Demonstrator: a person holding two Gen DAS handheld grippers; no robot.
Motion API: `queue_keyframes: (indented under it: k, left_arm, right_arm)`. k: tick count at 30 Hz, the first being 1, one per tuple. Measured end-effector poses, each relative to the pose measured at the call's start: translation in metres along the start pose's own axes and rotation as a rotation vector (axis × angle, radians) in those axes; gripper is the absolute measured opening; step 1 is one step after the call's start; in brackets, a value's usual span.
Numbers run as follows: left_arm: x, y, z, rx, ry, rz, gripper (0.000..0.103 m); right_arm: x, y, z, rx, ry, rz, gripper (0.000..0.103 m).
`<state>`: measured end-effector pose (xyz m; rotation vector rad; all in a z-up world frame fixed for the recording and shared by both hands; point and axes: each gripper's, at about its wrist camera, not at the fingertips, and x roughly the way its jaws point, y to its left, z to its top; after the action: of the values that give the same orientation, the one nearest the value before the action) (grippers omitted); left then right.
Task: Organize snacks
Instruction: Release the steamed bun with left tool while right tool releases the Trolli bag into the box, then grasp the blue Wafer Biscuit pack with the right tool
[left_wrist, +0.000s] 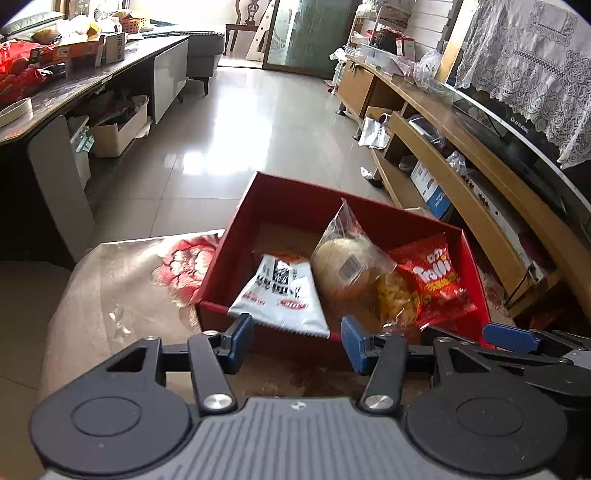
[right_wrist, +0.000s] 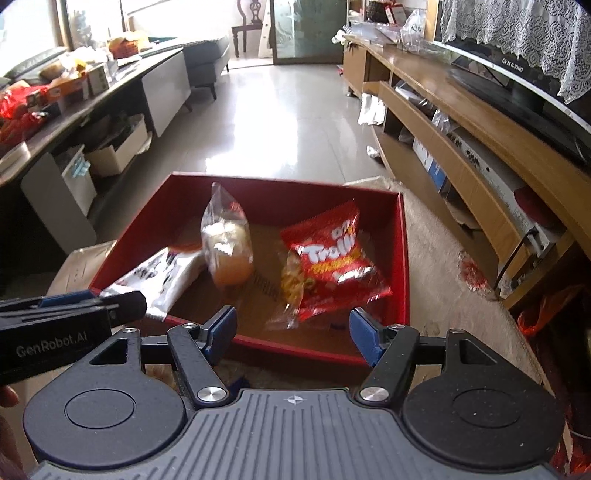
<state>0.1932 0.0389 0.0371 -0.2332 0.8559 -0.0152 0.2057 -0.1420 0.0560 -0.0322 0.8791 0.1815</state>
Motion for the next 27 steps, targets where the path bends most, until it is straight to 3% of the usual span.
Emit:
queue_keyframes:
  k: [10,27]
  left_arm:
    - [-0.005,0.012,-0.026,-0.003,0.065,0.005,0.051]
    - [-0.020,0.039,-0.091,-0.097,0.199,0.002,0.052]
  right_arm:
    - [-0.004,0.009,-0.020,-0.029,0.053,0.008,0.075]
    - [-0.003,0.022,-0.060,-0.070,0.219,0.127,0.077]
